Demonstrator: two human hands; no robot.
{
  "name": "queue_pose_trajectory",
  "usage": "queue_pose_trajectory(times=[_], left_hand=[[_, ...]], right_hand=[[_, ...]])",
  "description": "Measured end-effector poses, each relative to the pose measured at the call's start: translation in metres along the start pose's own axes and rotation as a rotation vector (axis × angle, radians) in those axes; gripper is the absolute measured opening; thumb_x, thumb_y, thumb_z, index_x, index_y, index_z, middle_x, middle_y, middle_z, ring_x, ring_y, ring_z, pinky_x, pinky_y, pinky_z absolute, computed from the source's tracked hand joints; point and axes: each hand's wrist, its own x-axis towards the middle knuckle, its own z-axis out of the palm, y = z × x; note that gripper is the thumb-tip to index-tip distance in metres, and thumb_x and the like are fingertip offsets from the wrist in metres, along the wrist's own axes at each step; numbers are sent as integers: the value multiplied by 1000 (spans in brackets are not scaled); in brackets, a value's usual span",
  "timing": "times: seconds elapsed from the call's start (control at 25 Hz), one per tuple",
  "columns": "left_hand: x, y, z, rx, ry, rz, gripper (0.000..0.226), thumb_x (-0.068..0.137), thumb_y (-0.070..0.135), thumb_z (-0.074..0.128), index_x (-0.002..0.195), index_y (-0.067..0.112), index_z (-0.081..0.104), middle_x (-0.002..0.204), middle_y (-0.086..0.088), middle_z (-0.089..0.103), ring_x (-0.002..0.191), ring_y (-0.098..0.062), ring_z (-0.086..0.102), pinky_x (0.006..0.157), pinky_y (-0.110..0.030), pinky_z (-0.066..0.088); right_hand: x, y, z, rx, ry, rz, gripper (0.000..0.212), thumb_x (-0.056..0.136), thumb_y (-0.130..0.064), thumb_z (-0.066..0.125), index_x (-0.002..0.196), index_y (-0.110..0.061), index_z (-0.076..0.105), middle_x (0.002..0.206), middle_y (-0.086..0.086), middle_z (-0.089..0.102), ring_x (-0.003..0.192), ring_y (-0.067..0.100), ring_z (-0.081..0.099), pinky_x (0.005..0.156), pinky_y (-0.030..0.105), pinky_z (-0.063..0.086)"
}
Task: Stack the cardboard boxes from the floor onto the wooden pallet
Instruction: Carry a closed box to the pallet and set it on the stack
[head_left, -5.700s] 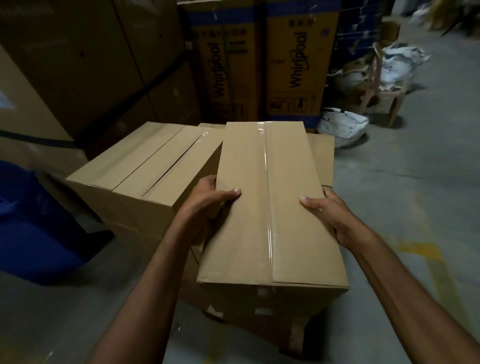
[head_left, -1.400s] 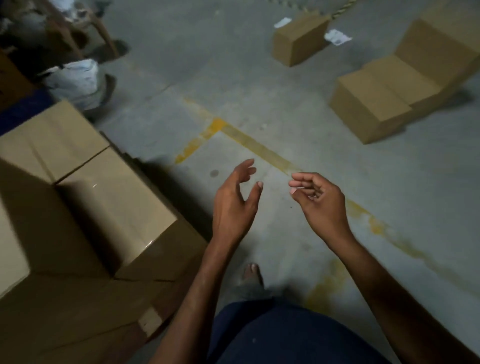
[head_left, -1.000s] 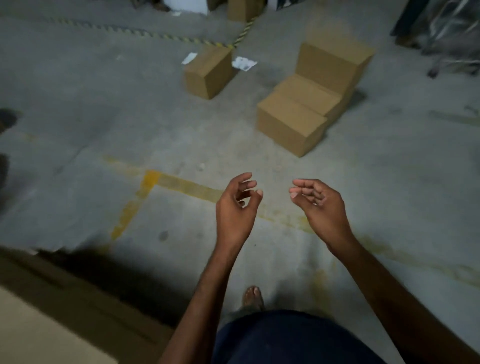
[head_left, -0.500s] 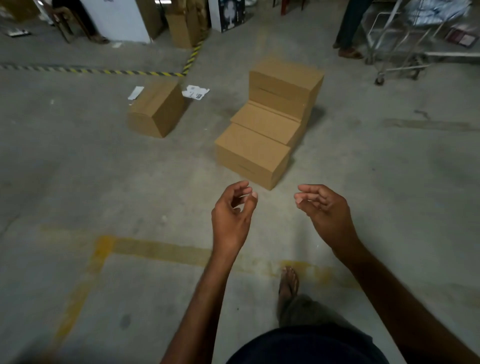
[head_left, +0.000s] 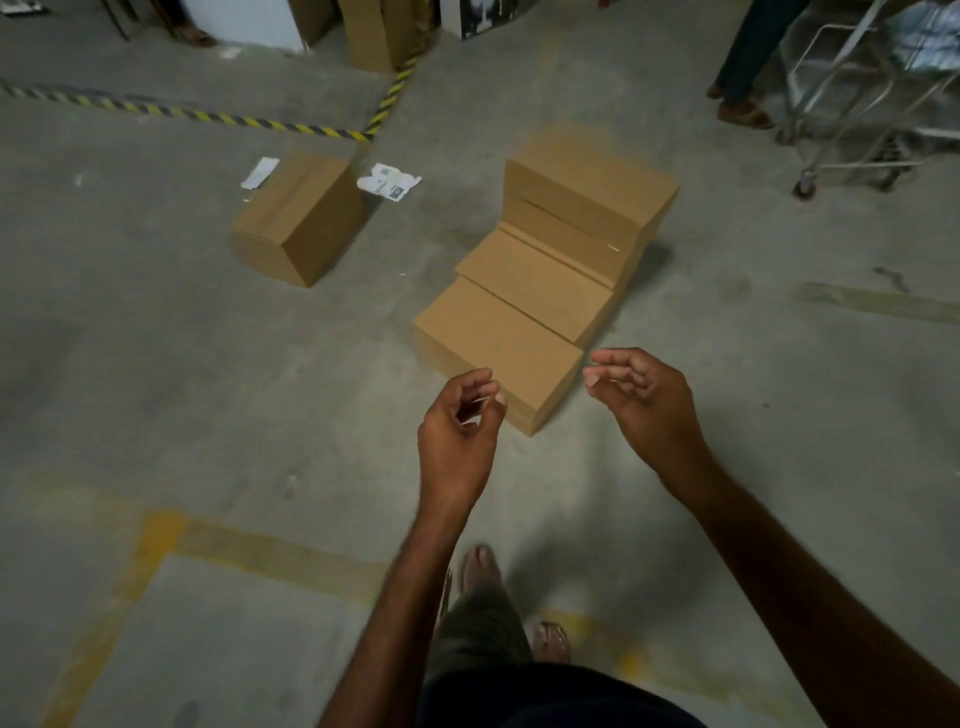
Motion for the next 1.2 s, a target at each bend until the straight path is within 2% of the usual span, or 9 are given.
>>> queue_pose_trajectory(times=[0.12, 0.32, 0.48, 0.64, 0.76, 0.88, 0.96, 1.08, 1.2], left_hand=[[76, -6, 21, 0, -4, -16, 25, 96, 14, 71, 120, 20, 70, 106, 10, 75, 99, 1, 69, 85, -13, 54], [192, 6, 63, -48, -74, -55, 24, 95, 7, 69, 116, 17, 71, 104, 5, 76, 96, -1, 71, 83, -14, 52], [282, 30, 113, -46, -149, -26, 24, 94, 6, 70, 116, 16, 71, 104, 4, 76, 96, -2, 71, 85, -17, 53], [361, 41, 181, -47, -144, -27, 24, 93, 8, 71, 115, 18, 71, 103, 6, 76, 98, -3, 71, 87, -18, 53], [414, 33, 246, -55, -128, -97, 23, 94, 10, 72, 115, 19, 72, 101, 8, 76, 98, -2, 70, 84, -15, 51], [469, 19, 325, -106, -55, -223, 23, 94, 12, 72, 115, 21, 72, 104, 5, 76, 102, -9, 71, 86, -22, 52], [504, 11, 377, -161, -9, -357, 22, 95, 14, 72, 116, 22, 72, 107, 1, 76, 103, -14, 71, 87, -28, 53], [557, -4, 451, -214, 15, -509, 22, 97, 16, 69, 118, 21, 69, 110, -4, 75, 96, -16, 71, 85, -32, 52], [614, -36, 510, -236, 43, -587, 23, 96, 13, 67, 118, 18, 67, 114, -11, 74, 92, -18, 69, 86, -36, 53]], right_hand=[[67, 5, 16, -1, 12, 47, 25, 90, -8, 77, 111, -20, 73, 96, -6, 77, 93, 7, 74, 85, 21, 58], [165, -1, 25, -24, 66, 60, 24, 89, -13, 77, 105, -30, 73, 93, -9, 78, 92, 7, 73, 87, 27, 57], [249, -10, 1, -117, 107, 8, 23, 91, -15, 77, 109, -27, 72, 94, -14, 76, 90, 0, 71, 84, 19, 55], [354, 3, -32, -172, 88, 7, 23, 91, -17, 76, 113, -22, 72, 101, -15, 75, 94, -5, 69, 81, 8, 51], [446, 33, -59, -176, 62, 47, 23, 91, -17, 75, 111, -27, 71, 103, -19, 72, 93, -14, 65, 75, 2, 46], [557, 76, -90, -234, 19, 77, 23, 91, -15, 73, 110, -28, 70, 107, -16, 72, 93, -15, 63, 72, -2, 41], [627, 106, -109, -336, -14, 86, 25, 92, -16, 72, 115, -26, 71, 114, -14, 71, 103, -4, 64, 76, 1, 40], [727, 151, -128, -497, -85, 72, 32, 92, -19, 70, 124, -25, 68, 127, -6, 68, 118, 12, 62, 92, 22, 46], [810, 196, -131, -658, -146, 53, 41, 93, -19, 69, 133, -23, 64, 136, 1, 62, 128, 22, 55, 100, 30, 43]])
